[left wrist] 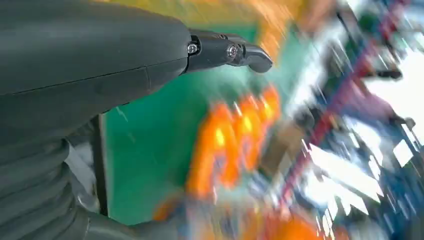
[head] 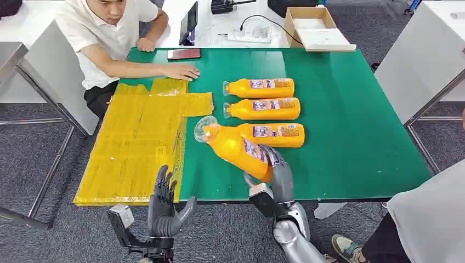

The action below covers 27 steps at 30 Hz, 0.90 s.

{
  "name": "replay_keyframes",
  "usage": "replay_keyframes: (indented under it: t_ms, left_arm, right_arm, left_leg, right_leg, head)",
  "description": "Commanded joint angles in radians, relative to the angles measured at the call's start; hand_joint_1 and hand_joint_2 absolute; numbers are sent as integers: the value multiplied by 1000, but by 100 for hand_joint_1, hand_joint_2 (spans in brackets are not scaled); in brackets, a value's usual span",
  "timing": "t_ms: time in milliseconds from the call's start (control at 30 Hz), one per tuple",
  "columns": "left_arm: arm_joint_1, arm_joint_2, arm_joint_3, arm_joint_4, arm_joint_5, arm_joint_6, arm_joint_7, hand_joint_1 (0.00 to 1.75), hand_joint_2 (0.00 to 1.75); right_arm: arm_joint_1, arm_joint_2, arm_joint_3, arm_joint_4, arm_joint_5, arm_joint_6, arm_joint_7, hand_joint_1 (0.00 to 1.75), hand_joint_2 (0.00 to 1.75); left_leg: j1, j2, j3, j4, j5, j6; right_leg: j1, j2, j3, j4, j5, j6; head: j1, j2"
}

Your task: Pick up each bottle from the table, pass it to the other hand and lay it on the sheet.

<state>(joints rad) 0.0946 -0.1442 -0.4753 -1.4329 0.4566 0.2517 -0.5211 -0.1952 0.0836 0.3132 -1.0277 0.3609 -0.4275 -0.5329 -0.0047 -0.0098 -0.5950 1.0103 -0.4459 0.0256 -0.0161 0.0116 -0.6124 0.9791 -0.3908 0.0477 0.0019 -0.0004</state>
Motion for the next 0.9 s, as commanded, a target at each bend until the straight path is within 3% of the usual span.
replay_keyframes:
  t_ms: [33,167,267,333,500,900]
  left_arm:
    - [-19,40,-40,-11,11,-64,44,0,175]
    - [-29,33,-32,14,11,-56,51,0,175]
    - [-30,33,-21,61,92,-77,149,0,175]
    - [-27,32,-12,57,105,-66,142,0,175]
    - [-19,26,8,-7,119,-39,125,0,175]
    - [-14,19,22,-73,108,-37,92,0,175]
  right_arm:
    - [-97,106,256,261,79,81,-28,175,175]
    - [-95,120,306,277,106,72,-40,175,175]
    - [-72,122,365,255,101,45,-50,175,175]
    - [-61,122,393,226,121,2,-58,175,175]
    - [-31,125,448,173,111,21,-25,175,175]
    - [-46,139,478,233,61,54,-31,175,175]
  left_leg:
    - [2,7,6,-2,-2,-3]
    - [3,4,6,-1,-2,-3]
    - [4,4,7,-2,-2,-3]
    - [2,1,3,-2,0,-2]
    - [2,1,3,-1,-1,-2]
    - [3,1,1,0,-1,-2]
  right_leg:
    - [2,6,4,-1,0,-3]
    - [3,2,4,-1,-1,-3]
    - [4,2,5,-2,-2,-3]
    - [3,0,2,-1,-1,-2]
    - [3,0,2,-1,-2,-2]
    - [3,0,0,0,-1,-2]
  head:
    - [0,0]
    - [0,0]
    - [0,0]
    - [0,0]
    - [0,0]
    - [0,0]
